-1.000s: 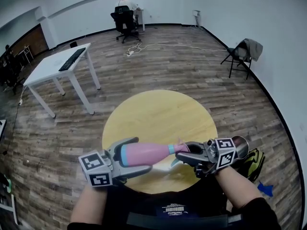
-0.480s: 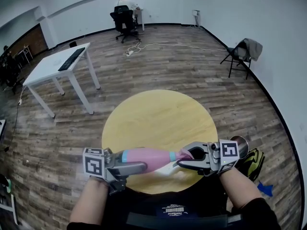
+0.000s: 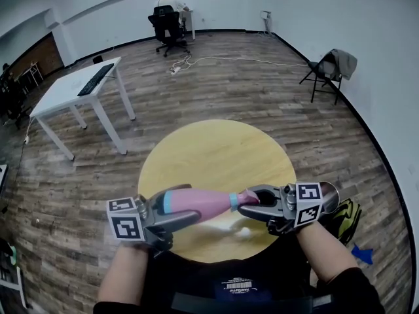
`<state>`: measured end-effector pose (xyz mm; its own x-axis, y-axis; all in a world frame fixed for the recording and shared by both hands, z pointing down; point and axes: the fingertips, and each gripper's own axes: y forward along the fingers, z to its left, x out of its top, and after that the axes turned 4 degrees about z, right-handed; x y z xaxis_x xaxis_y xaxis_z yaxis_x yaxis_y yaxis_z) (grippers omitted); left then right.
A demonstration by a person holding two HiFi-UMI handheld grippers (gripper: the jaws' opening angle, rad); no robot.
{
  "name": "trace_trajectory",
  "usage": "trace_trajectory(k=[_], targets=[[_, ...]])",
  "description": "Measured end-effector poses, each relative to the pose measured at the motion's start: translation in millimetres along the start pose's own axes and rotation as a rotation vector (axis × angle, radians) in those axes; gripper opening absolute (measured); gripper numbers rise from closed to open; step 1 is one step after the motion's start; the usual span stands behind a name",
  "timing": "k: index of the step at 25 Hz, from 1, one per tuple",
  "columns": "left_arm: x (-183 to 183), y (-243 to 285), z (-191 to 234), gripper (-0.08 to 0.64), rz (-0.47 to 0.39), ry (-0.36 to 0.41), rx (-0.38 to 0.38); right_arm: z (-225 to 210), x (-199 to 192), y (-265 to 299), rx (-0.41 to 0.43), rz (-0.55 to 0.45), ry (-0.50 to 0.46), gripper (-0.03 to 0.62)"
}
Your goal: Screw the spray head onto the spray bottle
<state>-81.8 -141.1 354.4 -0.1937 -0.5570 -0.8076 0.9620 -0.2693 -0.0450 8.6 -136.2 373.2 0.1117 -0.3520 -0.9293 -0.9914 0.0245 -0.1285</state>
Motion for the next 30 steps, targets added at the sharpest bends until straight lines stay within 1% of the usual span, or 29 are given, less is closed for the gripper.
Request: trace_trajectory(k=[2,5,6,8,9,10,11,13,15,17,18,21,22,23,24,26,27,28,29,30], targets=[[4,1,-1,0.512,0.000,0.021,-0.003,0,-1,0,0.019,0.019,0.017,0.146],[3,5,-1,0.512,0.004,0.029,-0.011,2,-5,0,0.059,0.037,0.058,0.152],[0,8,-2,0.512,0.013,0.033,-0.012,4,-9,0,0.071,0.061,0.063,0.164],[-7,15,-6,0.513,0.042,0.046,-0.022,9,-25,8,0.074,0.154,0.031,0.178],[-9,18,-8,0.513,0.051,0.046,-0.028,11,-33,12,0.060,0.199,0.000,0.145],[-9,20,-7,0.514,0.054,0.040,-0.028,9,-38,14,0.037,0.223,-0.024,0.093],[-9,20,-5,0.514,0.053,0.029,-0.025,5,-39,15,0.016,0.229,-0.031,0.055],[-9,21,0,0.514,0.046,0.003,-0.022,0,-38,13,-0.001,0.230,-0.019,0.052],[-11,23,1,0.515,0.041,-0.009,-0.021,0,-38,11,-0.002,0.230,-0.008,0.052],[-10,26,0,0.516,0.037,0.002,-0.015,-1,-38,8,0.000,0.217,0.004,0.052],[-7,26,0,0.520,0.028,0.021,-0.010,-2,-36,7,0.004,0.201,0.015,0.052],[11,16,-2,0.520,-0.049,0.123,0.033,-10,-23,-2,0.015,0.104,0.089,0.044],[18,10,-4,0.520,-0.075,0.169,0.056,-13,-20,-6,0.009,0.078,0.111,0.044],[23,5,-6,0.520,-0.084,0.232,0.084,-16,-19,-9,0.003,0.064,0.127,0.044],[23,3,-7,0.520,-0.070,0.320,0.121,-18,-20,-11,-0.001,0.058,0.140,0.044],[15,7,-10,0.525,0.008,0.543,0.199,-18,-21,-10,0.010,0.047,0.170,0.044],[9,12,-13,0.525,0.050,0.646,0.224,-18,-21,-9,0.023,0.037,0.186,0.044],[3,17,-16,0.525,0.084,0.721,0.236,-17,-19,-7,0.037,0.022,0.200,0.044],[-2,21,-18,0.525,0.107,0.761,0.241,-16,-17,-6,0.049,0.006,0.211,0.044],[-5,24,-18,0.525,0.115,0.774,0.245,-15,-15,-6,0.057,-0.011,0.218,0.044]])
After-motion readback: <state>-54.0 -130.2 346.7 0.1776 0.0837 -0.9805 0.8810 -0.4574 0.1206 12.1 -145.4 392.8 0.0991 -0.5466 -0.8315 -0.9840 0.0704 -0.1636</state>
